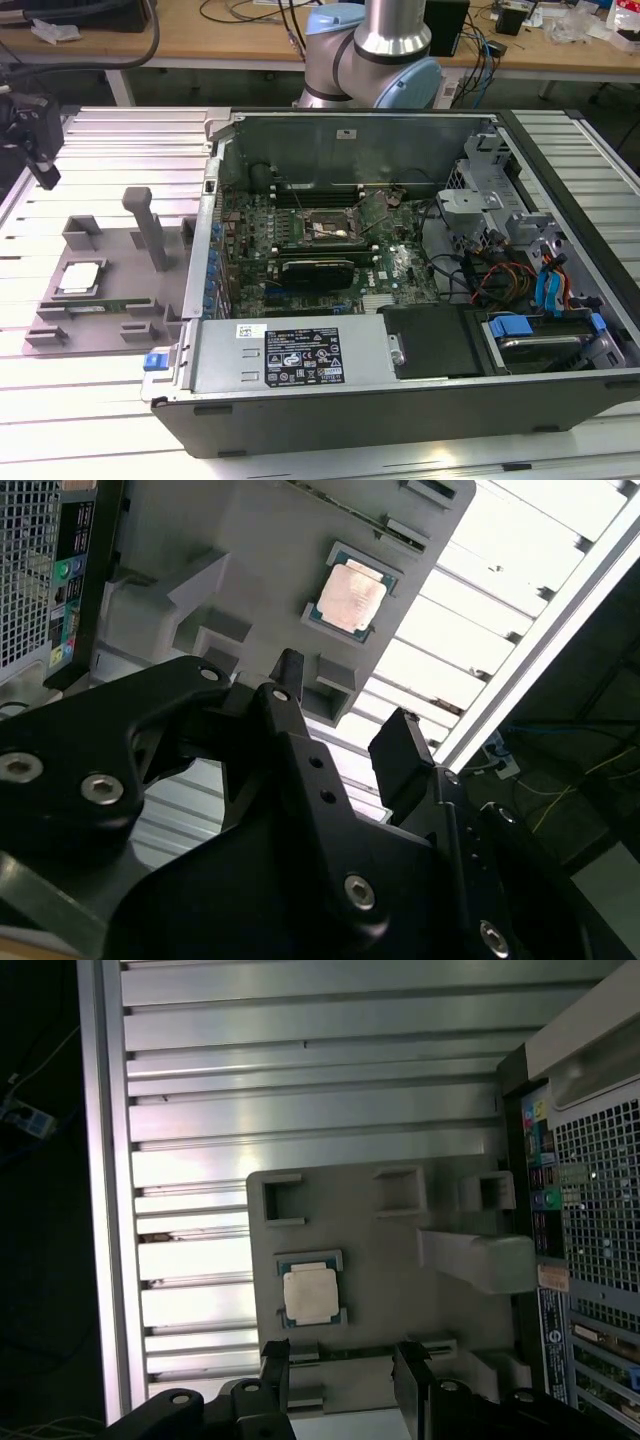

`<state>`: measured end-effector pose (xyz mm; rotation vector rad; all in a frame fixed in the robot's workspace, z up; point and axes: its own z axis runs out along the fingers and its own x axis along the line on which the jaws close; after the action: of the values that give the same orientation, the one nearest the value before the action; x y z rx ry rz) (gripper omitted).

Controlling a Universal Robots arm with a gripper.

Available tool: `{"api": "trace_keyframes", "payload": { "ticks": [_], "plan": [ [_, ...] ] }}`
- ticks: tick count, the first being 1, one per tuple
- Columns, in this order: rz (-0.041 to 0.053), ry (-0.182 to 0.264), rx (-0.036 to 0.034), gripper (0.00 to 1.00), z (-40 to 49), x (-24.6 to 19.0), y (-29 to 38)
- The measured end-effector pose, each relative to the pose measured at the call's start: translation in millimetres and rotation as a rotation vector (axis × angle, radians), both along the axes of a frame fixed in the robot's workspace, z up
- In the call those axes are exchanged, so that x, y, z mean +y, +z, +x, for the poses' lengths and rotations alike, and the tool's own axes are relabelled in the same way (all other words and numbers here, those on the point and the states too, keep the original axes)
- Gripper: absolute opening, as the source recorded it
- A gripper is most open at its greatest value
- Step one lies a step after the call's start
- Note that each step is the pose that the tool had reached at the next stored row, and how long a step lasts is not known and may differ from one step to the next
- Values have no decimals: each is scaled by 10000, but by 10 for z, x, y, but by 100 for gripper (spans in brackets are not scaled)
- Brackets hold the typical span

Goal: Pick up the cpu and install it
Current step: 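Pick up the cpu and move it towards the insertion slot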

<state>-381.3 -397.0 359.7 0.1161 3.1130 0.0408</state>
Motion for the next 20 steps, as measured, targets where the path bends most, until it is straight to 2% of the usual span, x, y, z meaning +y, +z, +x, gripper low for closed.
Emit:
{"api": "trace_keyframes", "payload": {
  "ticks": [20],
  "plan": [
    [1,0,-1,55,0,0,-127]
  ]
}}
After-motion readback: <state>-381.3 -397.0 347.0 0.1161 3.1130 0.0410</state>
